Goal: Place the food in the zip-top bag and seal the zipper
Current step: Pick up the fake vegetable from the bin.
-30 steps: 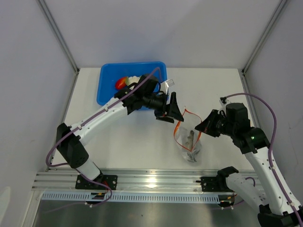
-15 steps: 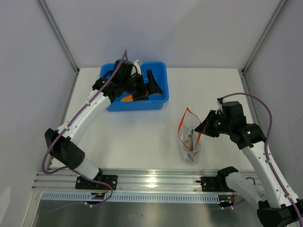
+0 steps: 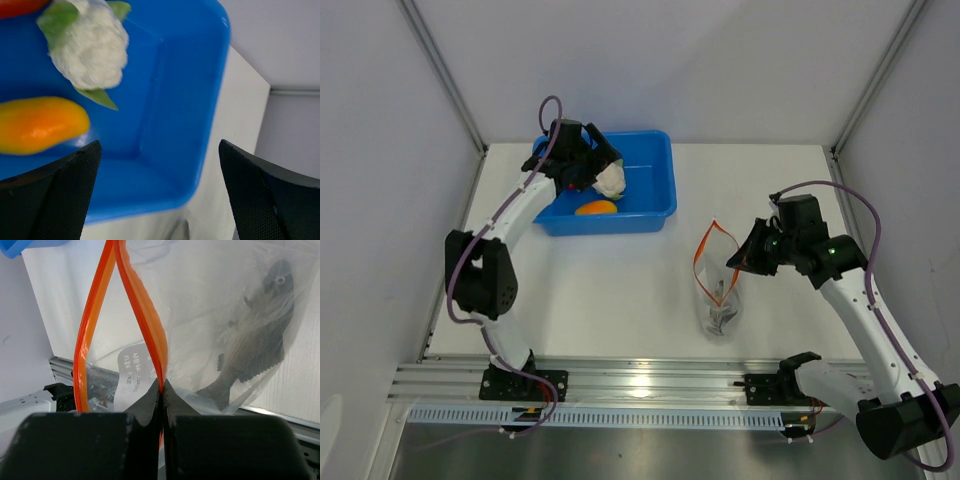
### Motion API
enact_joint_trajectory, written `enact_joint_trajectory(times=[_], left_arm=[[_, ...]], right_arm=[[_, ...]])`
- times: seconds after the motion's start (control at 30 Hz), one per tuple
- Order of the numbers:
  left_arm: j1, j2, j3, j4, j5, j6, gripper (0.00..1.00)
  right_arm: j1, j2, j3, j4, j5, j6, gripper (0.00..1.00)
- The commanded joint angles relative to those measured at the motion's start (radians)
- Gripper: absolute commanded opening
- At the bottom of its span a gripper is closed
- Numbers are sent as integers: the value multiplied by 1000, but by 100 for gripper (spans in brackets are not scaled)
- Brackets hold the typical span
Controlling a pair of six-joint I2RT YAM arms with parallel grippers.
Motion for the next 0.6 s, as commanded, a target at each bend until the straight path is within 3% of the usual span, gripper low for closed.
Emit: enact_joint_trajectory(times=[0.0,0.3,0.57], left_arm=[[52,116,102,31,-79,-51,99],[106,311,138,126,-90,-84,100],[129,465,299,60,-63,-115,99]], right_arm=[[-17,28,48,-11,13,-32,0],[-87,74,65,35,-4,-61,0],[-126,116,48,54,-8,-47,0]])
